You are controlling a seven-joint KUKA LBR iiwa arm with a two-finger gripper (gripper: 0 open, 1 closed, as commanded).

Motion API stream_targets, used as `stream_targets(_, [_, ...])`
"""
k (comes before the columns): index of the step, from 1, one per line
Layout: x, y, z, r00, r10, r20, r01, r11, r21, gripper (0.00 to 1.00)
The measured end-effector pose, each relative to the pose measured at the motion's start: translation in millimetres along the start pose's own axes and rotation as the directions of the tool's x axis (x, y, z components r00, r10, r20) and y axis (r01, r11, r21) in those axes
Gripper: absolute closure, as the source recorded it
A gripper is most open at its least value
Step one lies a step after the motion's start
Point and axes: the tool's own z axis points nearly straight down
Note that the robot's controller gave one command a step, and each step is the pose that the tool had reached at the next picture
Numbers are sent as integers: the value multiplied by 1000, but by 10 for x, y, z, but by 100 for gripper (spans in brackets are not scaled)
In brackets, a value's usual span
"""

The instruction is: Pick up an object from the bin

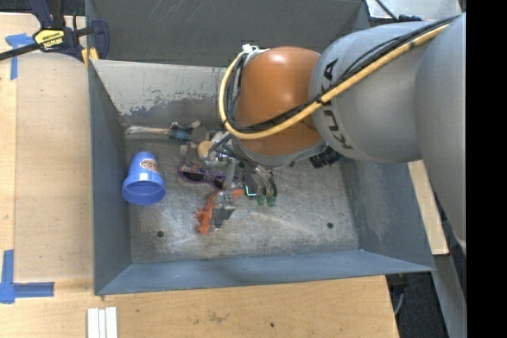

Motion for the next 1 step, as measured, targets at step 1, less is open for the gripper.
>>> stream_targets(1, [-21, -5, -39, 1000, 3, 8, -3, 1000, -1, 0])
